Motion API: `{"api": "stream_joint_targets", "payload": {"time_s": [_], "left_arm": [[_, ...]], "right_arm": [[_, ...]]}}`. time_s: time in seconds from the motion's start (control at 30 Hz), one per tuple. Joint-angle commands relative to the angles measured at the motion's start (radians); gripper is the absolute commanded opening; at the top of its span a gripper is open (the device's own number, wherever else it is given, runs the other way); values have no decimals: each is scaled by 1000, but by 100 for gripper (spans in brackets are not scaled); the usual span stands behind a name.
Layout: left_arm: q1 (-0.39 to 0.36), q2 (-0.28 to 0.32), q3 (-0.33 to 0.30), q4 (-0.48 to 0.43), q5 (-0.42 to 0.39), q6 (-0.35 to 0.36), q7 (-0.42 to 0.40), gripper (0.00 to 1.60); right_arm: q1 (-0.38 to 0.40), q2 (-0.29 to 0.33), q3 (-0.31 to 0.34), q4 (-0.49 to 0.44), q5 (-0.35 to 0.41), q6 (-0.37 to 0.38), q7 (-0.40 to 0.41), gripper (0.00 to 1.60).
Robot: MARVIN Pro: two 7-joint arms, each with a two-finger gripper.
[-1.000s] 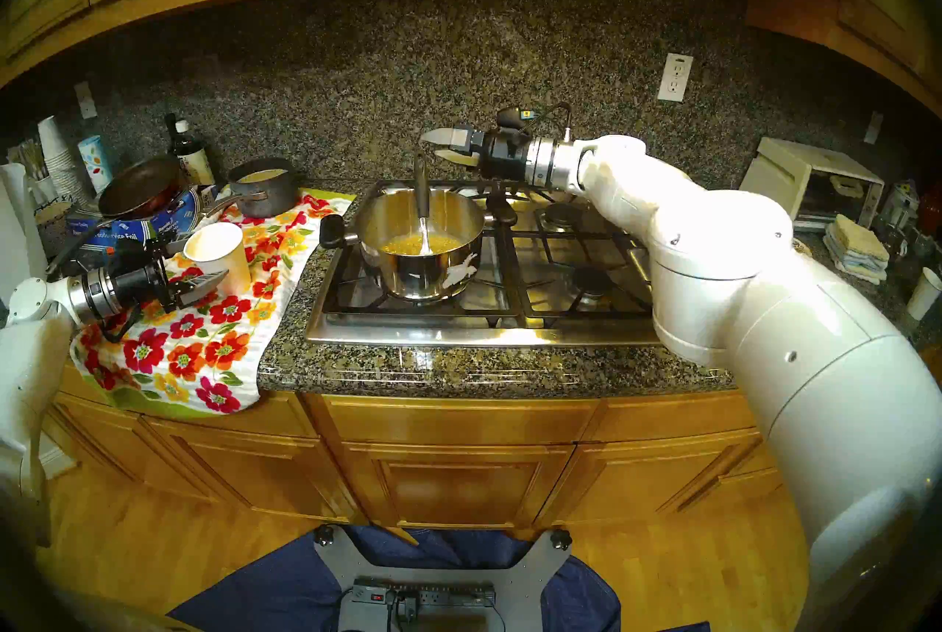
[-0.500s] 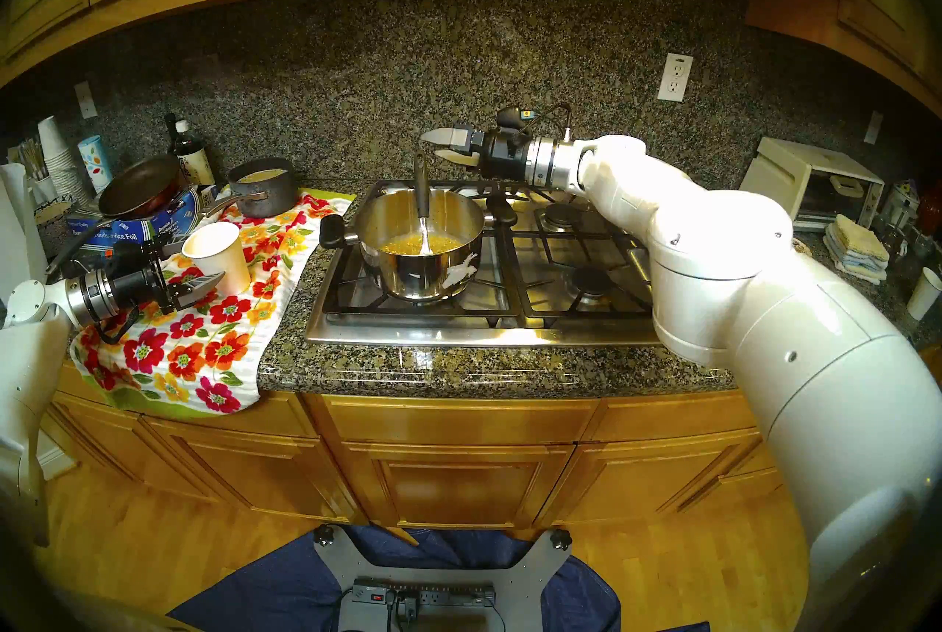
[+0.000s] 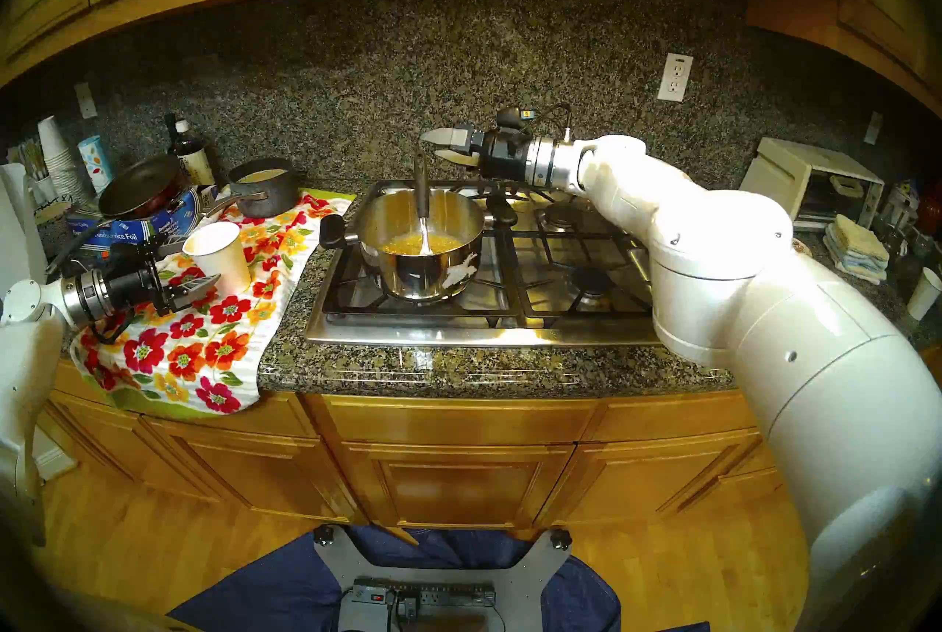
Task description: Pour oats into pot and stir with a spoon
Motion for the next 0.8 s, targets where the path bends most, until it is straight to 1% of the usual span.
{"api": "stream_joint_targets", "payload": {"time_s": [0.0,0.43,0.77], "left_arm": [[-9,37,-32,-16,-9,-9,-1,160],[22,68,-66,-11,-12,-21,-4,160],[59,82,-106,-27,-32,-7,-16,160]], "right_arm": [[41,1,10,-2,8,0,3,160],[41,1,10,-2,8,0,3,160],[41,1,10,-2,8,0,3,160]]}}
